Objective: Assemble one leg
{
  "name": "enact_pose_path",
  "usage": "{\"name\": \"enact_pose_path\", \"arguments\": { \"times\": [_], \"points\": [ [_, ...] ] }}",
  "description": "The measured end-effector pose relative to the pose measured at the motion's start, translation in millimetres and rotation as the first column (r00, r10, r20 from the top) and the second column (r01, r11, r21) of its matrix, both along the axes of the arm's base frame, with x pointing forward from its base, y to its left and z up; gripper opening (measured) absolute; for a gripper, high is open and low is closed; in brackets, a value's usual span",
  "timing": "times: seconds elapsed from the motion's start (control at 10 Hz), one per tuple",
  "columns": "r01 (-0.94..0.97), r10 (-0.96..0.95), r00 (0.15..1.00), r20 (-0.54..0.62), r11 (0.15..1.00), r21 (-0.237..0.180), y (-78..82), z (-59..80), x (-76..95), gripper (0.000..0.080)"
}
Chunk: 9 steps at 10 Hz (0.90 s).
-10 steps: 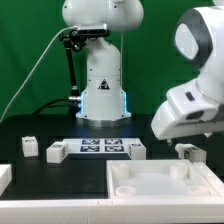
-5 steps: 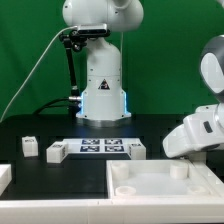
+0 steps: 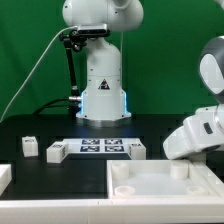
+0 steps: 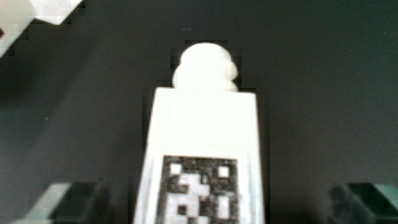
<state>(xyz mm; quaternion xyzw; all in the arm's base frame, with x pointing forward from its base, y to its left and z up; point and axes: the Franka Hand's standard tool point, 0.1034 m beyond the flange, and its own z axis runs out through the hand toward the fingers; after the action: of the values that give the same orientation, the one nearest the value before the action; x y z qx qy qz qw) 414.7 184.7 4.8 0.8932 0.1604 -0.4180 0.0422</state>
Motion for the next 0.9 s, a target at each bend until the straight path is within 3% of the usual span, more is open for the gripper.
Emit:
{"name": "enact_pose_path", "arguments": {
  "times": [0.1, 0.2, 0.3, 0.9],
  "points": [
    [0.001, -0.001, 1.0, 0.0, 1.0, 0.0, 0.2, 0.0, -0.1, 0.0546],
    [0.001, -0.001, 1.0, 0.0, 1.0, 0.0, 0.2, 0.0, -0.1, 0.0377],
    [0.001, -0.001, 1.0, 0.0, 1.0, 0.0, 0.2, 0.0, -0.1, 0.029],
    [0.001, -0.001, 1.0, -0.005, 1.0, 0.001, -0.3, 1.7, 0.2, 0.029]
  ]
}}
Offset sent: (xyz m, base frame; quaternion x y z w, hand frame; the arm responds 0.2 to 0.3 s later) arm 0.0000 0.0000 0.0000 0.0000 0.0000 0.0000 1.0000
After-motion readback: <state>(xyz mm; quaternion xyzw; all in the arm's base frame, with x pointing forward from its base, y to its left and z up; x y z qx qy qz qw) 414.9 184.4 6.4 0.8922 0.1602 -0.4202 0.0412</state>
